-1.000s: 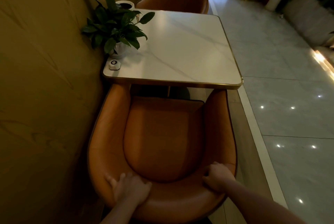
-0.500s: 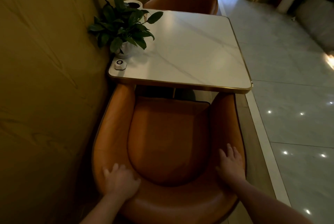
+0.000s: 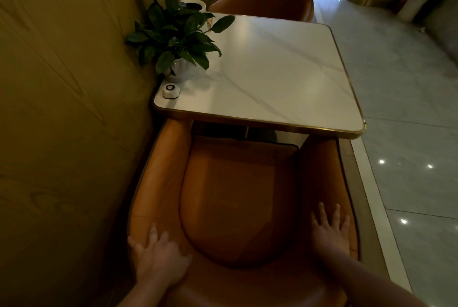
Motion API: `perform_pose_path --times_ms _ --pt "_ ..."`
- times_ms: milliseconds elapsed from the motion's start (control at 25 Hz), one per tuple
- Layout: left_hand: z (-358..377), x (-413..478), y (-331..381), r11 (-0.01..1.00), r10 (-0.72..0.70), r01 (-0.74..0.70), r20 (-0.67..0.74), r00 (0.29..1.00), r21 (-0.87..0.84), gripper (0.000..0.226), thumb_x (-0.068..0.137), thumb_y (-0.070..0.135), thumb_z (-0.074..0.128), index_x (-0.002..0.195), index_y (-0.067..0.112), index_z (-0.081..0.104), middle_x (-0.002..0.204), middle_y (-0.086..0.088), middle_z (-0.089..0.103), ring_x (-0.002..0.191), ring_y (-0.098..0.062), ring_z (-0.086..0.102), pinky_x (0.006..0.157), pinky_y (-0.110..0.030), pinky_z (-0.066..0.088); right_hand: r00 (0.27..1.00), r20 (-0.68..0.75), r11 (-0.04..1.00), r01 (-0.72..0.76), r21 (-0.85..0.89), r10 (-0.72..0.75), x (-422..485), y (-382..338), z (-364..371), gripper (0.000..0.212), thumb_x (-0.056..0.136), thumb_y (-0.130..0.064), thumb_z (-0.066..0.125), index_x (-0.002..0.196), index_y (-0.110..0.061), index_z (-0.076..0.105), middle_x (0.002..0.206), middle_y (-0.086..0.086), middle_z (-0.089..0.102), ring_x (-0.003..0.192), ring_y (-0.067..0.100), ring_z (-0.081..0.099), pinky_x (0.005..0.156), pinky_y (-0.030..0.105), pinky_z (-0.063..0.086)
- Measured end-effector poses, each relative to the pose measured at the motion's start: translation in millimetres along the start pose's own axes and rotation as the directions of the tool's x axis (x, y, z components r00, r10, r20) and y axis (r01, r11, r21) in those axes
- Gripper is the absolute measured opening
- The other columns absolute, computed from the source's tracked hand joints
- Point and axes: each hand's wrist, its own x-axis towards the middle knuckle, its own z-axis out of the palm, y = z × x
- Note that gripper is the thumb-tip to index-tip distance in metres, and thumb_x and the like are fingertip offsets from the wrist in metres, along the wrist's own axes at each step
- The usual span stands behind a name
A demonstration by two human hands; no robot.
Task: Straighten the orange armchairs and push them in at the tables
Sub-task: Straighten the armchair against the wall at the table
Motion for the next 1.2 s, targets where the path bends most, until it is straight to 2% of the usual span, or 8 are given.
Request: perform_pose_path --times_ms 280,440,640,840,920,1040,1200 --pt "0 -1 6 1.000 -0.023 0.023 0.008 1.000 -0.010 0.061 0.088 0.063 0.037 0.129 0.026 0.063 0.155 0.001 0.034 0.152 -0.027 0.000 0.108 -0.074 0.000 1.000 0.000 0.999 0.026 -0.020 -0.026 4 4 -4 0.069 0.100 -0.038 0.038 0.158 -0.026 0.002 0.163 0.011 -0.023 0.138 0.053 -0.034 0.110 0.069 -0.021" --pt "0 0 6 0.999 -0.041 0.041 -0.012 0.999 -0.024 0.061 0.087 0.064 0.037 0.133 0.029 0.059 0.155 0.002 0.034 0.152 -0.026 0.000 0.109 -0.073 0.002 1.000 -0.001 0.999 0.011 -0.040 -0.011 7 2 -4 0.065 0.101 -0.036 0.035 0.159 -0.028 0.006 0.164 0.010 -0.020 0.138 0.053 -0.034 0.108 0.069 -0.022" --pt "3 3 5 0.993 -0.079 0.073 -0.064 0.995 -0.091 0.061 0.087 0.065 0.038 0.137 0.032 0.052 0.157 0.001 0.030 0.152 -0.022 0.003 0.111 -0.070 0.003 1.000 -0.015 0.999 0.000 -0.037 0.000 7 2 -2 0.066 0.101 -0.042 0.034 0.159 -0.026 0.008 0.165 0.009 -0.017 0.138 0.052 -0.034 0.108 0.069 -0.023" --pt "1 2 6 0.985 -0.105 0.094 -0.073 0.992 -0.142 0.061 0.089 0.065 0.038 0.141 0.033 0.046 0.161 -0.002 0.023 0.152 -0.025 0.005 0.114 -0.067 0.006 1.000 -0.029 1.000 0.009 0.025 -0.008 5 3 -7 0.068 0.099 -0.047 0.037 0.159 -0.025 0.012 0.166 0.007 -0.014 0.142 0.049 -0.031 0.097 0.063 -0.032" --pt "-7 0 7 0.983 -0.105 0.094 -0.067 0.992 -0.157 0.060 0.091 0.064 0.038 0.142 0.033 0.043 0.159 -0.003 0.025 0.150 -0.027 0.010 0.114 -0.066 0.010 0.999 -0.043 0.996 0.014 0.093 -0.010 4 3 -14 0.069 0.099 -0.045 0.043 0.158 -0.024 0.014 0.167 0.007 -0.012 0.146 0.046 -0.024 0.106 0.064 -0.024" --pt "-25 -1 4 0.962 -0.132 0.107 -0.089 0.987 -0.250 0.062 0.092 0.063 0.041 0.147 0.034 0.036 0.153 -0.003 0.032 0.145 -0.027 0.023 0.114 -0.059 0.022 0.997 -0.076 0.977 0.034 0.211 -0.019 3 4 -33 0.073 0.097 -0.039 0.053 0.158 -0.023 0.017 0.168 0.006 -0.003 0.152 0.036 -0.008 0.123 0.058 0.003" --pt "-61 -7 0 0.923 -0.174 0.068 -0.254 0.951 -0.379 0.072 0.091 0.062 0.046 0.153 0.031 0.027 0.153 -0.005 0.037 0.142 -0.028 0.029 0.112 -0.055 0.028 0.986 -0.151 0.942 0.122 0.312 -0.077 -5 -2 -71 0.080 0.095 -0.039 0.061 0.158 -0.021 0.015 0.167 0.004 0.005 0.153 0.029 0.003 0.124 0.046 0.014"
